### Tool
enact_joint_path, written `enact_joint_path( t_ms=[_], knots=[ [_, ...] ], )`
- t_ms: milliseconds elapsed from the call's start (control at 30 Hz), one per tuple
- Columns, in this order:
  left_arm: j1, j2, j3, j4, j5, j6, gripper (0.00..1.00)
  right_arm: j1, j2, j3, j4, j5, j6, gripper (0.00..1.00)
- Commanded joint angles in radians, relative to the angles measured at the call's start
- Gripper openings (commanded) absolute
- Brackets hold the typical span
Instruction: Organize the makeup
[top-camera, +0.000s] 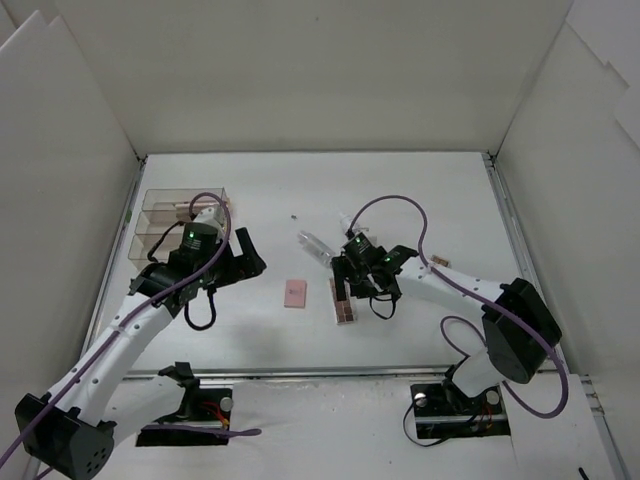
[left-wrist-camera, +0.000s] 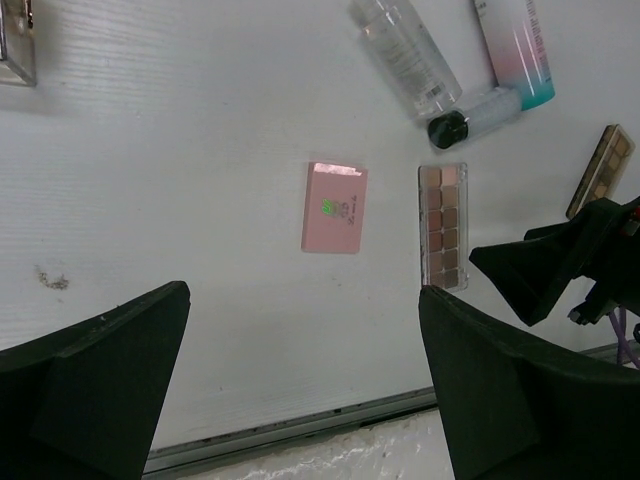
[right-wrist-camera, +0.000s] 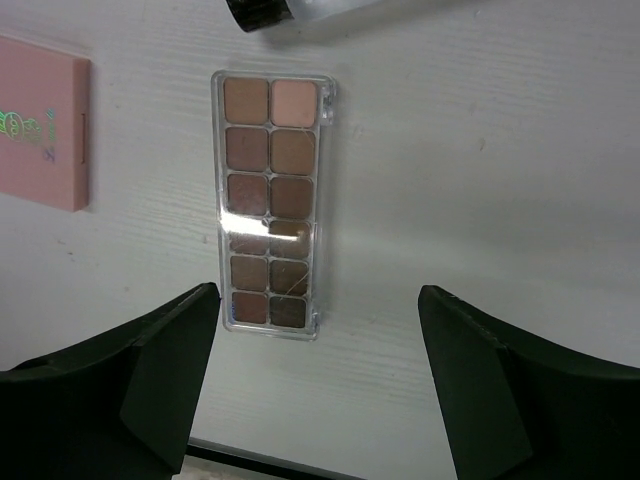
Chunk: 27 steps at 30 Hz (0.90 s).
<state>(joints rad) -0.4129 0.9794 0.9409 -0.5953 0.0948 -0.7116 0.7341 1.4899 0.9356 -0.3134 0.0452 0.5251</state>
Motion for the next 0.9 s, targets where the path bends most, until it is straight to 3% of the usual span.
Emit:
enact_joint_path(
  t_ms=[0, 467, 567, 600, 700, 767, 867],
  knots=[
    [-0.010, 0.008, -0.013, 0.017, -0.009, -0.002, 0.94, 0.031, 0.036, 0.002, 0.042, 0.061, 0.052, 0.78],
    [-0.010, 0.041, -0.017, 0.032, 0.097, 0.064, 0.94, 0.131, 0.231, 0.028, 0.073, 0.082, 0.141, 0.77],
    [-0.010, 0.033, -0.030, 0.043, 0.115, 0.064, 0.94, 0.145, 0.247, 0.020, 0.073, 0.099, 0.148, 0.64],
    [-0.010, 0.027, -0.039, 0.054, 0.126, 0.064, 0.94, 0.145, 0.245, 0.016, 0.073, 0.105, 0.148, 0.46],
    [-0.010, 0.019, -0.050, 0.072, 0.141, 0.063, 0.94, 0.151, 0.208, -0.004, 0.073, 0.120, 0.144, 0.21],
    [-0.010, 0.016, -0.050, 0.095, 0.160, 0.066, 0.93, 0.151, 0.162, -0.023, 0.071, 0.134, 0.128, 0.12],
    [-0.010, 0.019, -0.050, 0.133, 0.197, 0.060, 0.93, 0.154, 0.067, -0.047, 0.069, 0.137, 0.090, 0.07]
  ],
)
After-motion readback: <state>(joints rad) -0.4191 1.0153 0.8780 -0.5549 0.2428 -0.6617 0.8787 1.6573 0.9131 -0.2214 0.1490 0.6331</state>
